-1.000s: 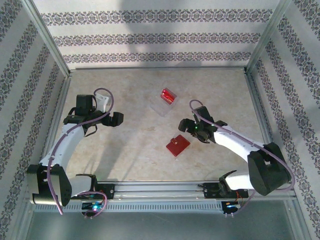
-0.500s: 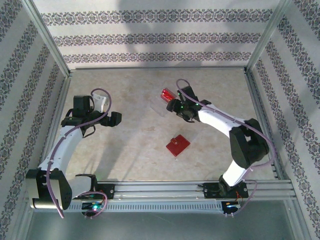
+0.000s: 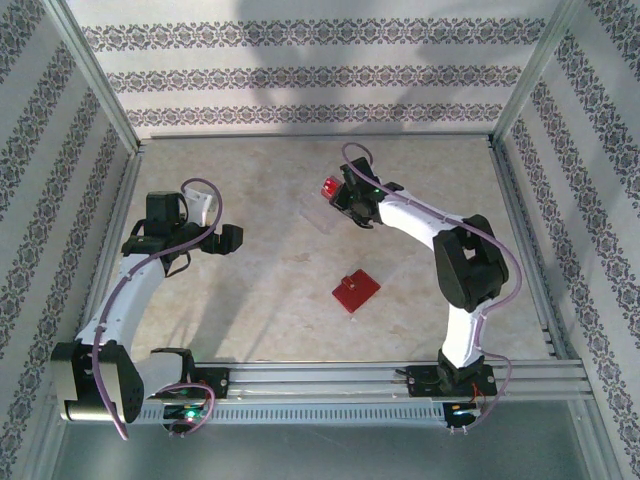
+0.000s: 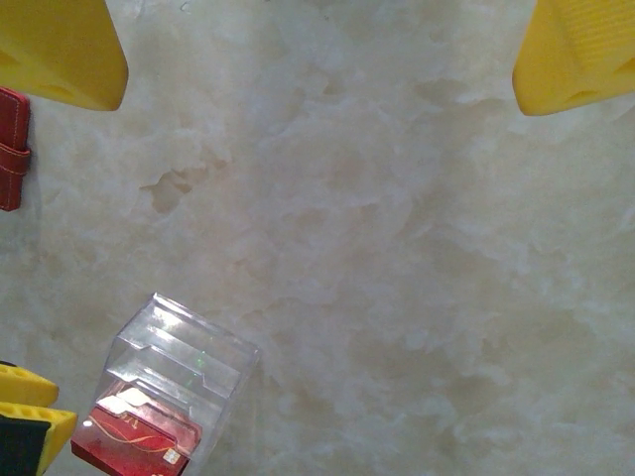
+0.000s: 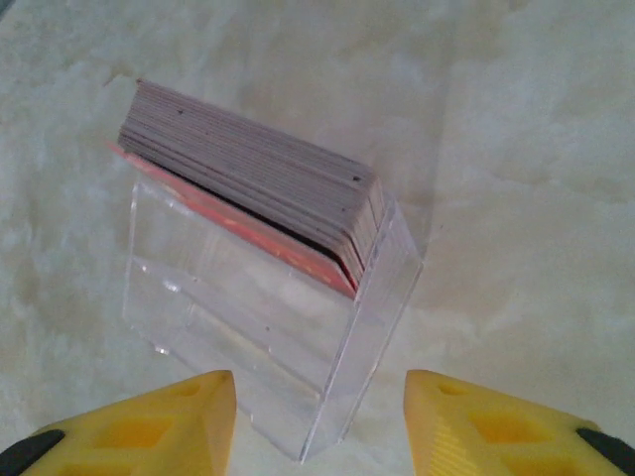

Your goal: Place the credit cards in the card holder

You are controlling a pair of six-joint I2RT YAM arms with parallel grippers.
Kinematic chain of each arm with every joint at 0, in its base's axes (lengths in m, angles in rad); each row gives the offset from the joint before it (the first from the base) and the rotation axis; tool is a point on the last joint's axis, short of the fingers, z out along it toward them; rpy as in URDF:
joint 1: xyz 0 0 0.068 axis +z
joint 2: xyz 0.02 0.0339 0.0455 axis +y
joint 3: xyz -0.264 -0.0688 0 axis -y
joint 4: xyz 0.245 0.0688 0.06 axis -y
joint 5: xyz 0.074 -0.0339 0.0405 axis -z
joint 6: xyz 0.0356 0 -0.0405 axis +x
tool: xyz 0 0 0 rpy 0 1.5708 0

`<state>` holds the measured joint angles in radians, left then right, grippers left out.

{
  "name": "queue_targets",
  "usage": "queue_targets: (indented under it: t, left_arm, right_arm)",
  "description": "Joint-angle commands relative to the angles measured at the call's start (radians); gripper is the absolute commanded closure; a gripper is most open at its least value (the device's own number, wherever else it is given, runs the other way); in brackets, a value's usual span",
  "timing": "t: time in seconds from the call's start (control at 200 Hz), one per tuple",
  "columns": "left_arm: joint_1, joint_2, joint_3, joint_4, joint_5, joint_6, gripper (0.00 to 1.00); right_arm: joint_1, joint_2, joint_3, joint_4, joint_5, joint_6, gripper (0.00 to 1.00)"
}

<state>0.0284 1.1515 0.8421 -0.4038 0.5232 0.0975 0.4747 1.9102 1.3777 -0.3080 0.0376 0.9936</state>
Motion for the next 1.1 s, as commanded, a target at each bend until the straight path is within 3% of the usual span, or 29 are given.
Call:
queue_targets:
  t: [0.0, 0.54, 1.094]
  left_arm:
    - [0.011, -0.024, -0.010, 0.031, 0.015, -0.009, 0.00]
    - [0.011, -0.024, -0.011, 0.022, 0.013, -0.005, 0.00]
    - [0.012, -0.019, -0.003, 0.011, 0.006, -0.005, 0.00]
  right_arm:
    - [-0.010, 0.042, 0.036, -0.029, 0.031, 0.009, 0.56]
    - [-0.025, 0.104, 0.033, -0.044, 0.020, 0.001, 0.76]
    - [-0.101, -0.056, -0.083, -0.123, 0.064, -0.089, 1.00]
